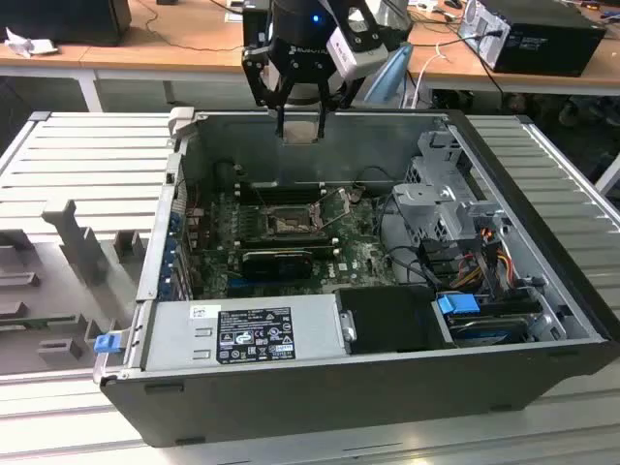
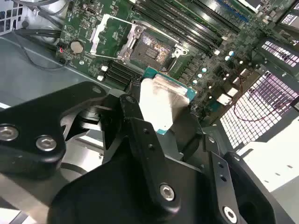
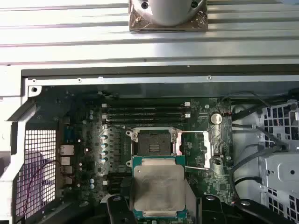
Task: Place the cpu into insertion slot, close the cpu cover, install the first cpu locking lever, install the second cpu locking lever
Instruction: 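Place the cpu into insertion slot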
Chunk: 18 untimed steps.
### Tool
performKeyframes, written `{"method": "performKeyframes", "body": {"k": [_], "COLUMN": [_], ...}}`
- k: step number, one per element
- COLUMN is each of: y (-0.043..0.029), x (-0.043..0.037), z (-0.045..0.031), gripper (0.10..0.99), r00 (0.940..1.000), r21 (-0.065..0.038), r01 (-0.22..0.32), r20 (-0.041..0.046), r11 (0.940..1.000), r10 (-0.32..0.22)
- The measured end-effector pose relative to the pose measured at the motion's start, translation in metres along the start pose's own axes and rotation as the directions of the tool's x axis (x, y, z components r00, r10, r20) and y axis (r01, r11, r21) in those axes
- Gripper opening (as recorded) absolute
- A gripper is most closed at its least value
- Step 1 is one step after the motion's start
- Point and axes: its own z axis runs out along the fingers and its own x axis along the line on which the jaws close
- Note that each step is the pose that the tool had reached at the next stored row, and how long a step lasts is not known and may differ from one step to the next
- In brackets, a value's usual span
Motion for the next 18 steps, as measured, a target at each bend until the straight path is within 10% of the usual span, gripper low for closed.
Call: {"method": "performKeyframes", "body": {"k": [18], "y": [0.0000], "x": [0.0000], "z": [0.0000], "gripper": [0.529], "r00": [0.9922], "r21": [-0.003], "r01": [-0.124], "r20": [0.0110], "r11": [0.9923], "r10": [0.124]}}
